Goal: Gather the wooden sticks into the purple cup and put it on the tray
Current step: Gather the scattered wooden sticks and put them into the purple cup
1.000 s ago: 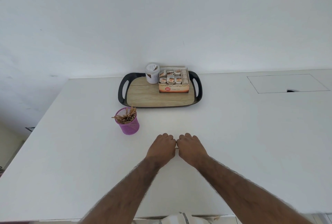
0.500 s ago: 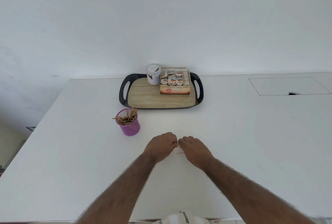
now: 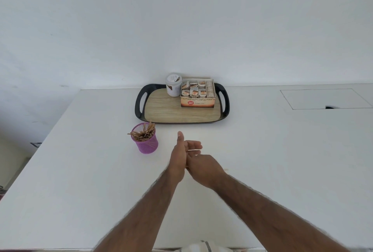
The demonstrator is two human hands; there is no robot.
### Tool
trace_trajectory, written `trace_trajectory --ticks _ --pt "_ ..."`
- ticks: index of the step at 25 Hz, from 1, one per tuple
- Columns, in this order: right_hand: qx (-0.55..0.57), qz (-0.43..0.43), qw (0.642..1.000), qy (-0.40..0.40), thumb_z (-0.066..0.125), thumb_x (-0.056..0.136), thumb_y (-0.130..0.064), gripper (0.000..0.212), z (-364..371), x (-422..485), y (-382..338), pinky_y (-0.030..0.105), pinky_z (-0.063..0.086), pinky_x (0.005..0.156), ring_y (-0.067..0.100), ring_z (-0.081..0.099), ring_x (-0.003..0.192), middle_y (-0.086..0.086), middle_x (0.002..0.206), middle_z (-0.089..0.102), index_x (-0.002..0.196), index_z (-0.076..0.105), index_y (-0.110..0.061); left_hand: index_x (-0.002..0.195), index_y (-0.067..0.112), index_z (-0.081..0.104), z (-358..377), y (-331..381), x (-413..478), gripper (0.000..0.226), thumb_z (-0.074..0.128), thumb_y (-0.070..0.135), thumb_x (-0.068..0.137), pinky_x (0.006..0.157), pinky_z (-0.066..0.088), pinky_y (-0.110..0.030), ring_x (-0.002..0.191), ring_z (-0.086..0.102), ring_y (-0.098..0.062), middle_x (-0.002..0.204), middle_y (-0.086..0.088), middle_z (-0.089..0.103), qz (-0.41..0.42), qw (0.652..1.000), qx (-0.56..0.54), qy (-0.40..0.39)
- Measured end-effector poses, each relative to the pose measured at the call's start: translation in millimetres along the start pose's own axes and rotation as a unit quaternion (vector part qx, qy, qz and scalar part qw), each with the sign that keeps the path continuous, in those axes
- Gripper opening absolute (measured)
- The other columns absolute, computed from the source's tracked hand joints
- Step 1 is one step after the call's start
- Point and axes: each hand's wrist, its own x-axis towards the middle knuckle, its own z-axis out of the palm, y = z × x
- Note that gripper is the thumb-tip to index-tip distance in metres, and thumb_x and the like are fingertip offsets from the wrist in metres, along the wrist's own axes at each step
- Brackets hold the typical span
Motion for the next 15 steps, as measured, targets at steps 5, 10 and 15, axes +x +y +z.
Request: trace_trajectory --ticks 5,10,15 --pt "0.112 0.128 0.985 0.019 0.044 0.102 -0.032 0.027 -28.0 5.3 3.0 0.033 0.041 0.056 0.020 0.058 0.061 -0.003 0.069 0.062 0.080 0.058 -0.022 0.114 0.002 0.069 -15.6 0.8 11.1 0.082 0.016 0.064 0.104 0.099 0.048 -0.043 0.111 0.068 -0.032 0.119 -0.019 0.073 0.005 0.983 -0.182 0.028" --pt "0.724 0.279 0.601 0.190 0.065 0.098 -0.024 0.047 -69.1 20.5 -1.8 0.024 0.028 0.041 0.013 0.029 0.043 0.003 0.053 0.036 0.059 0.040 -0.019 0.121 -0.004 0.063 3.3 -21.4 -2.2 0.082 0.022 0.065 0.103 0.101 0.050 -0.046 0.118 0.065 -0.037 0.131 -0.026 0.065 -0.059 0.929 -0.363 -0.031" --pt "0.706 0.254 0.620 0.228 0.062 0.099 -0.025 0.035 -80.5 26.9 -15.5 0.035 0.057 0.071 0.020 0.063 0.062 0.014 0.069 0.069 0.073 0.069 -0.003 0.120 0.001 0.064 20.3 -0.7 -12.8 0.066 0.025 0.053 0.107 0.096 0.053 -0.038 0.105 0.072 -0.027 0.115 -0.018 0.072 -0.046 0.885 -0.453 -0.097"
